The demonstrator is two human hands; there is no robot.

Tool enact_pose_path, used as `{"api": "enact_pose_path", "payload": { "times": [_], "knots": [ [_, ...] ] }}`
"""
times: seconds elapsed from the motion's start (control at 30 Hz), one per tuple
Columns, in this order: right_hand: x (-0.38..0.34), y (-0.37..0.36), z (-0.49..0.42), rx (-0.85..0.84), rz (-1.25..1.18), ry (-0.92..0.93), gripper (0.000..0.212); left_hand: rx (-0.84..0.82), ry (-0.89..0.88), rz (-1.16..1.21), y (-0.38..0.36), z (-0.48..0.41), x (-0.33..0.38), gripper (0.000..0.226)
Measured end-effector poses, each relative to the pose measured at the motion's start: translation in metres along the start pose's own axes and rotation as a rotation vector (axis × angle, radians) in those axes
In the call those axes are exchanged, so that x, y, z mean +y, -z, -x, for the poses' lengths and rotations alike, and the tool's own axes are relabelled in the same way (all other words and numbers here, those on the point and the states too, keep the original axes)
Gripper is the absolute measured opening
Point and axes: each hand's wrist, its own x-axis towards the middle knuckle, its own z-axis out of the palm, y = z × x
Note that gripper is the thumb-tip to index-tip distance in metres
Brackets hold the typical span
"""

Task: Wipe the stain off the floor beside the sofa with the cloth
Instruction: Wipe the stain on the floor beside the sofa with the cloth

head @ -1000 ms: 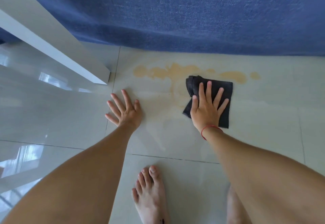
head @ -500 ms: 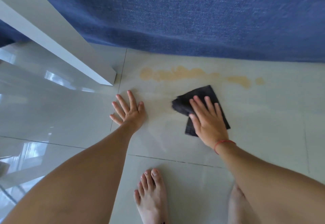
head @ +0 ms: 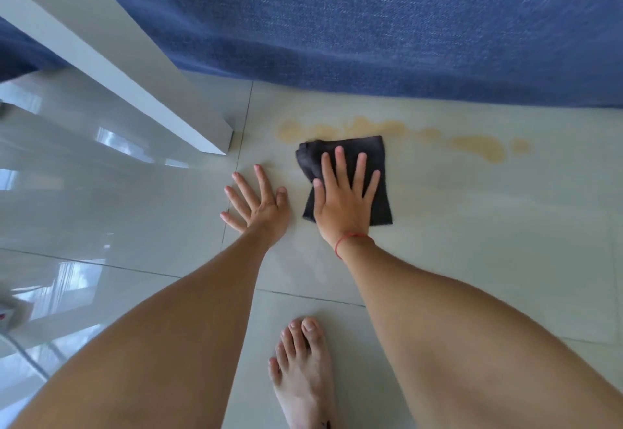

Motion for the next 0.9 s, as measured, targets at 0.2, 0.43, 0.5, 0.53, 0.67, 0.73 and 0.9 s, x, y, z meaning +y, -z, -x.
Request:
{"api": "enact_pose_path", "payload": {
  "times": [0.2,0.43,0.5,0.53,0.67,0.73,0.9],
  "knots": [
    [0.044,0.011,0.029,-0.103,0.076,0.292,0.050,-0.046,-0.070,-0.061,0.011,-0.003,-0.014,0.061],
    [0.102,0.037,0.009,-0.045,0.130,0.089,0.055,0.038,-0.021,-0.071,0.027,-0.015,-0.038,0.068],
    [0.085,0.030,-0.003,0.015,0.103,-0.033,0.055,0.014,-0.041,-0.058,0.025,-0.018,-0.042,0.068],
    [0.073,0.024,-0.008,0.042,0.081,-0.111,0.055,0.009,-0.051,-0.049,0.024,-0.019,-0.043,0.068],
    [0.020,0.009,-0.027,0.072,0.003,-0.247,0.055,-0.028,-0.059,-0.016,0.028,-0.022,-0.045,0.067],
    [-0.003,0.002,-0.033,0.072,-0.019,-0.185,0.054,-0.026,-0.053,-0.001,0.028,-0.023,-0.045,0.066],
    [-0.046,-0.022,-0.021,0.102,-0.025,0.000,0.051,-0.024,-0.039,0.005,0.027,-0.024,-0.044,0.066]
  ]
}}
